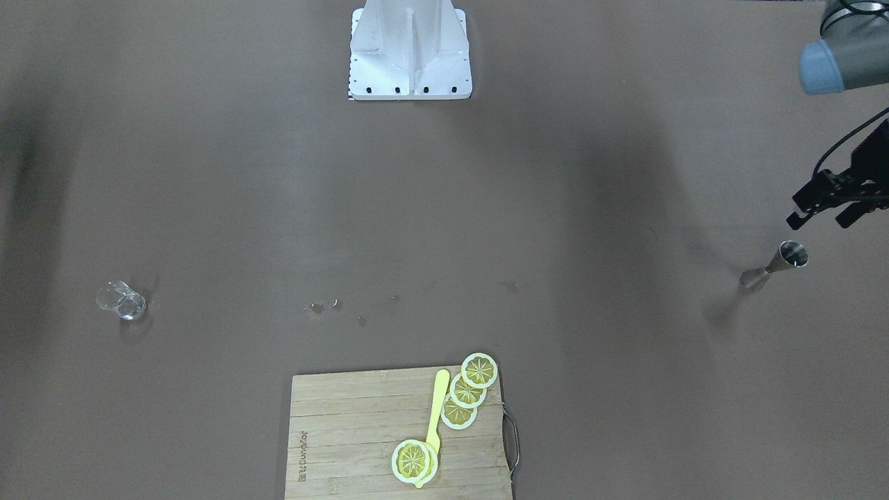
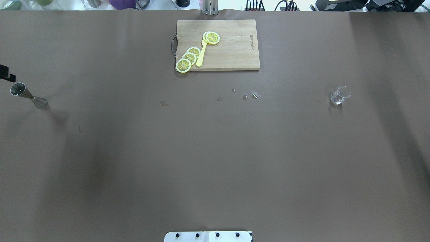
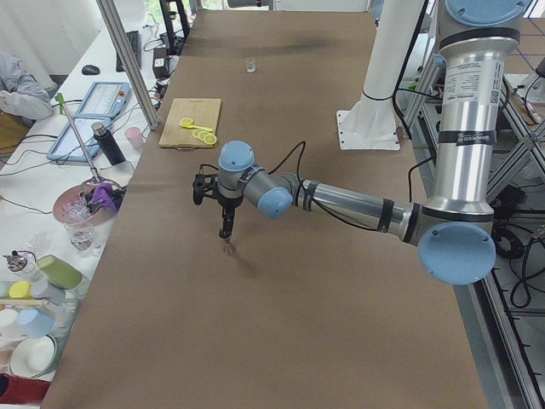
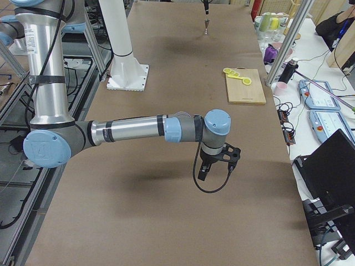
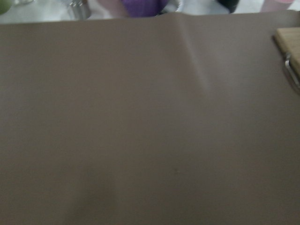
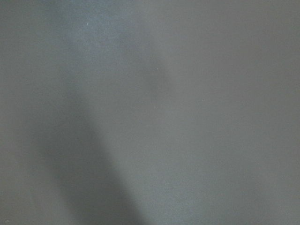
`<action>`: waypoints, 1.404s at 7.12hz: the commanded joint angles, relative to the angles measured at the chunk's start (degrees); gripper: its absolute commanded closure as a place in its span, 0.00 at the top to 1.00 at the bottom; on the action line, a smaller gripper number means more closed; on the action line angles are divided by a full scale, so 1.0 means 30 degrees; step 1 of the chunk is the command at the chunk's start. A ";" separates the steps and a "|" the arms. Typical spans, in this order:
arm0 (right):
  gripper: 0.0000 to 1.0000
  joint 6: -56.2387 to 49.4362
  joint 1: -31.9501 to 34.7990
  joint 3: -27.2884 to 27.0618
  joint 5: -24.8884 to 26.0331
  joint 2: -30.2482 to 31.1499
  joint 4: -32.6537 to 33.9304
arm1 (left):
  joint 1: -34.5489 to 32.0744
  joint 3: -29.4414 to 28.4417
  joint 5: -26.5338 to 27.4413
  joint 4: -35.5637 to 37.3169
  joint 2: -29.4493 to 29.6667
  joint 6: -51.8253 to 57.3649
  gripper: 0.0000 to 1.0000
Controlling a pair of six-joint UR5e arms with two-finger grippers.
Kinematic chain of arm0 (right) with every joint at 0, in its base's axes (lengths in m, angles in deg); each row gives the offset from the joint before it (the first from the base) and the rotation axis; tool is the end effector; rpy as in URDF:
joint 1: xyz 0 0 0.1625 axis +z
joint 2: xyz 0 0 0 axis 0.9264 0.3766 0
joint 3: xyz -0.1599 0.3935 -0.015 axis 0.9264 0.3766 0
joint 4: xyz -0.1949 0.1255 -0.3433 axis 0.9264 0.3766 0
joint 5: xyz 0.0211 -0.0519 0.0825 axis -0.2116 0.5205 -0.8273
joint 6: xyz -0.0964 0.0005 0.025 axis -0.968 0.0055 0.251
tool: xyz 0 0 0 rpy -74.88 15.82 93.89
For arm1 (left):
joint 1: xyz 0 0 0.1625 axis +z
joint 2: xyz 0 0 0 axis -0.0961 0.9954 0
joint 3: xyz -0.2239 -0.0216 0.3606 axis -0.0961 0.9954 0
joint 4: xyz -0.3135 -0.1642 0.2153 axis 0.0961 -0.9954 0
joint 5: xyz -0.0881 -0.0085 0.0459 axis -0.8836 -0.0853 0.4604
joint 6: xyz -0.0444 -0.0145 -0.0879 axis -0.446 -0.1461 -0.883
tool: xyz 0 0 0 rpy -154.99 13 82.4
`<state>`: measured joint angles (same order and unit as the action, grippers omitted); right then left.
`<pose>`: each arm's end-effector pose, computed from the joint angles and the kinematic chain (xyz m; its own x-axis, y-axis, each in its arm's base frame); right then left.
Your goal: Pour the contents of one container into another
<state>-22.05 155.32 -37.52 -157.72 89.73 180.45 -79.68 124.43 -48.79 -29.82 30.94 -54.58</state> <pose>0.0449 -0.5107 0.5960 0.6959 0.3679 0.6168 -0.2838 0.9298 -0.2344 0.0744 -0.5022 0.5360 0.6208 -0.0486 -0.7824 0.1817 0.9798 0.0834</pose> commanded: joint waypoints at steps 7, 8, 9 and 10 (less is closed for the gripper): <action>1.00 0.0202 0.0002 0.0116 -0.0101 0.0003 -0.0002 | -0.4596 -0.0654 -0.2631 0.6174 -0.2593 1.2725 1.00; 1.00 0.0202 0.0002 0.0116 -0.0131 0.0003 -0.0002 | -0.4719 -0.0362 -0.2603 0.7058 -0.2593 1.2903 1.00; 1.00 0.0202 0.0002 0.0116 -0.0131 0.0003 -0.0002 | -0.4749 -0.0359 -0.2283 0.7386 -0.2622 1.5109 1.00; 1.00 0.0202 0.0002 0.0116 -0.0160 0.0003 -0.0002 | -0.5678 -0.0185 -0.1381 0.8723 -0.2477 1.6234 1.00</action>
<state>-21.45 155.33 -37.18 -158.11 89.73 180.44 -94.38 123.35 -55.35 -7.58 23.20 -10.90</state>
